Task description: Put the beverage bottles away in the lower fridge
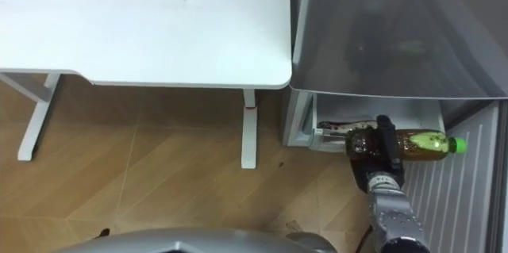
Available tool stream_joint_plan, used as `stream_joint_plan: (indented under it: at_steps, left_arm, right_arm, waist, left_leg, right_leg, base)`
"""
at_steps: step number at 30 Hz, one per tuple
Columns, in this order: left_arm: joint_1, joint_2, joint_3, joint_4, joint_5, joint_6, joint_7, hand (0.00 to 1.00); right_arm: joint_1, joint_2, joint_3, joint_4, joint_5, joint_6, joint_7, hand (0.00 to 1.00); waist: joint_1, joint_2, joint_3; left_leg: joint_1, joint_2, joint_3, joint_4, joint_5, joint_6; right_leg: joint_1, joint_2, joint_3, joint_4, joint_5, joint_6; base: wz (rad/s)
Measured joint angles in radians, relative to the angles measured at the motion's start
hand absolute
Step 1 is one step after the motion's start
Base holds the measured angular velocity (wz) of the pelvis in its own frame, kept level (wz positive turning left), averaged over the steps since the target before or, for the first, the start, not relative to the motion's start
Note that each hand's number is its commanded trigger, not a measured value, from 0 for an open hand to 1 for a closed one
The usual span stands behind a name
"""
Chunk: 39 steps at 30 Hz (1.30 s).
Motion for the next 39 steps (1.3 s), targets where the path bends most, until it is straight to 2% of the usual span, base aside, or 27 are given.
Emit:
stream_joint_plan:
  at_steps: [1,3,6,8,12,15,18,22,23,27,30,34,39]
  left_arm:
    - [-0.007,0.002,0.001,0.000,-0.001,0.007,-0.005,0.00]
    - [-0.033,0.003,0.001,0.000,0.001,0.012,-0.010,0.00]
    - [-0.096,0.005,0.000,0.023,0.001,0.014,-0.013,0.00]
    - [-0.145,0.006,-0.011,0.032,0.000,0.012,-0.024,0.00]
    - [-0.210,0.010,-0.041,0.041,-0.001,0.012,-0.045,0.00]
    - [-0.253,0.006,-0.041,0.043,-0.002,0.011,-0.054,0.00]
    - [-0.289,0.006,-0.050,0.064,-0.016,0.010,-0.050,0.00]
    - [-0.334,0.006,-0.068,0.098,-0.014,0.010,-0.057,0.00]
    - [-0.336,0.008,-0.069,0.098,-0.016,0.010,-0.057,0.00]
    - [-0.368,0.017,-0.068,0.121,-0.019,0.009,-0.057,0.00]
    - [-0.396,0.020,-0.069,0.154,-0.021,0.001,-0.056,0.00]
    - [-0.414,0.053,-0.120,0.175,-0.031,-0.003,-0.052,0.00]
    - [-0.429,0.057,-0.139,0.178,-0.031,-0.003,-0.041,0.00]
  right_arm:
    - [-0.015,0.000,-0.009,0.008,0.010,0.001,-0.006,1.00]
    - [-0.060,-0.003,-0.015,0.041,0.017,0.000,-0.013,1.00]
    - [-0.172,-0.008,-0.016,0.146,0.014,0.001,-0.026,1.00]
    - [-0.264,-0.015,-0.016,0.225,0.013,0.001,-0.026,1.00]
    - [-0.364,-0.023,-0.029,0.316,0.012,0.003,-0.020,1.00]
    - [-0.428,-0.047,-0.073,0.403,0.008,0.019,-0.016,1.00]
    - [-0.459,-0.071,-0.094,0.432,0.007,0.019,-0.017,1.00]
    - [-0.534,-0.104,-0.133,0.479,0.007,0.024,-0.030,1.00]
    - [-0.540,-0.108,-0.137,0.479,0.007,0.024,-0.033,1.00]
    - [-0.599,-0.149,-0.152,0.476,-0.004,0.024,-0.053,1.00]
    - [-0.609,-0.182,-0.152,0.476,-0.007,0.025,-0.074,1.00]
    - [-0.658,-0.212,-0.150,0.476,-0.040,0.025,-0.121,1.00]
    - [-0.699,-0.229,-0.146,0.487,-0.046,0.040,-0.157,1.00]
  waist:
    - [-0.001,-0.005,0.0002]
    - [0.000,-0.002,-0.0030]
    - [0.002,-0.012,0.0027]
    - [0.002,-0.012,0.0036]
    - [0.007,-0.006,0.0075]
    - [0.014,0.000,0.0114]
    - [0.029,0.001,0.0150]
    - [0.034,-0.004,0.0304]
    - [0.034,-0.005,0.0310]
    - [0.037,-0.022,0.0428]
    - [0.046,-0.037,0.0496]
    - [0.041,-0.053,0.0506]
    - [0.044,-0.056,0.0518]
  left_leg:
    - [-0.017,-0.002,-0.006,0.003,0.001,0.001]
    - [-0.042,-0.004,-0.009,0.012,0.002,0.003]
    - [-0.092,-0.004,-0.011,0.027,0.004,0.005]
    - [-0.149,-0.004,-0.013,0.053,0.005,0.006]
    - [-0.208,-0.010,-0.012,0.061,0.018,0.009]
    - [-0.251,-0.015,-0.011,0.057,0.031,0.012]
    - [-0.297,-0.017,-0.011,0.056,0.042,0.012]
    - [-0.358,-0.028,-0.010,0.056,0.061,0.015]
    - [-0.369,-0.029,-0.010,0.058,0.063,0.015]
    - [-0.455,-0.037,-0.010,0.094,0.068,0.019]
    - [-0.490,-0.047,-0.007,0.095,0.079,0.024]
    - [-0.554,-0.055,-0.001,0.131,0.081,0.027]
    - [-0.592,-0.061,-0.001,0.160,0.083,0.032]
  right_leg:
    - [-0.016,-0.002,-0.001,0.005,0.000,0.000]
    - [-0.046,-0.006,-0.006,0.020,0.000,0.000]
    - [-0.096,-0.009,-0.008,0.037,0.005,-0.003]
    - [-0.142,-0.011,-0.014,0.042,0.016,-0.006]
    - [-0.206,-0.019,-0.014,0.065,0.020,-0.007]
    - [-0.258,-0.025,-0.013,0.072,0.030,-0.008]
    - [-0.310,-0.029,-0.013,0.087,0.035,-0.011]
    - [-0.388,-0.043,-0.009,0.124,0.036,-0.013]
    - [-0.399,-0.045,-0.010,0.127,0.036,-0.013]
    - [-0.489,-0.059,-0.014,0.172,0.036,-0.013]
    - [-0.532,-0.072,-0.015,0.190,0.037,-0.015]
    - [-0.597,-0.088,-0.012,0.229,0.037,-0.015]
    - [-0.635,-0.100,-0.011,0.259,0.037,-0.015]
  base:
    - [0.10]
    - [0.05]
    - [0.00]
    - [0.00]
    - [0.00]
    - [0.00]
    - [-0.01]
    - [0.00]
    - [0.03]
    - [0.05]
    - [0.04]
    - [0.01]
    - [0.04]
